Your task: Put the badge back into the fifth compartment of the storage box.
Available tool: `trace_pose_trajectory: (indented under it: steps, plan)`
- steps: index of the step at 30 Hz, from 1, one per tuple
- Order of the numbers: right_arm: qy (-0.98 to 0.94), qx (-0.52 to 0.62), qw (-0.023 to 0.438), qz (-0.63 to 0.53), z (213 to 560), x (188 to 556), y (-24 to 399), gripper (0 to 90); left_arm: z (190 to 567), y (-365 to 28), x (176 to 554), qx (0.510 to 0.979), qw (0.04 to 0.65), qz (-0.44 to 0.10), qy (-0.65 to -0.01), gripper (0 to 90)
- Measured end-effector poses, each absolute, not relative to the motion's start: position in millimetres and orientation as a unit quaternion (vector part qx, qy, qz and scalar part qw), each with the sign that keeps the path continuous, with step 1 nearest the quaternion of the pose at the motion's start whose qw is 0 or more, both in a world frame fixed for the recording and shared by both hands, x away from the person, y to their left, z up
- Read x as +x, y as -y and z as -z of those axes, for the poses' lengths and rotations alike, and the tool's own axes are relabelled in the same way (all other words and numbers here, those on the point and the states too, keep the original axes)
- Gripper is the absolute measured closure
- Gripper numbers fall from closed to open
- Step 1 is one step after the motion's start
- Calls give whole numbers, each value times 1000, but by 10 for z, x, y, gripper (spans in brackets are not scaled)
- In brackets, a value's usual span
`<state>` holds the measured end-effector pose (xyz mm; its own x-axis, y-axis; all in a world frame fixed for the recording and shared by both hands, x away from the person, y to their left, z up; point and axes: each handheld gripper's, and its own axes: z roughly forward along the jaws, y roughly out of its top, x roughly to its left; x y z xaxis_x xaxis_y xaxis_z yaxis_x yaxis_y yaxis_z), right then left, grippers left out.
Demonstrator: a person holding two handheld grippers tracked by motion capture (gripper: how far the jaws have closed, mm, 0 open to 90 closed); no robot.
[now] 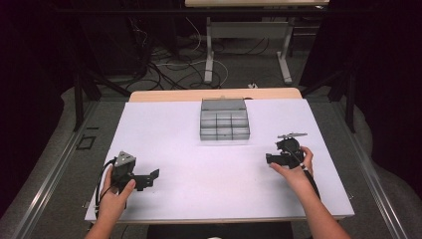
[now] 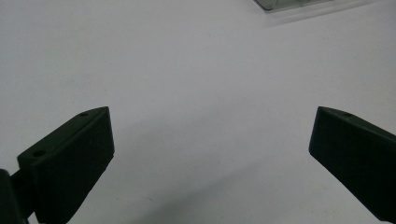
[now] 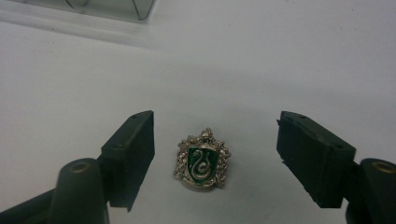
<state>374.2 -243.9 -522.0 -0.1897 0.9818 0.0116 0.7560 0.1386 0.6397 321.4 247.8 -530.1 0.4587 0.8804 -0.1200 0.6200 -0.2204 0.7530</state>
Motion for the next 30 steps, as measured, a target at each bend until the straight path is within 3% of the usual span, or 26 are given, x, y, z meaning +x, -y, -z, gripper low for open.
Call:
trace_pose_trajectory:
  steps: [9,30]
  plan:
    - [-712,613,228,-255,5306,3731,2324,345,5300,-2505,3201,758,390,-175,-493,2]
    - [-702,634,213,-246,5487,3745,2345,417,5310,-2525,3206,760,384,-172,-495,2]
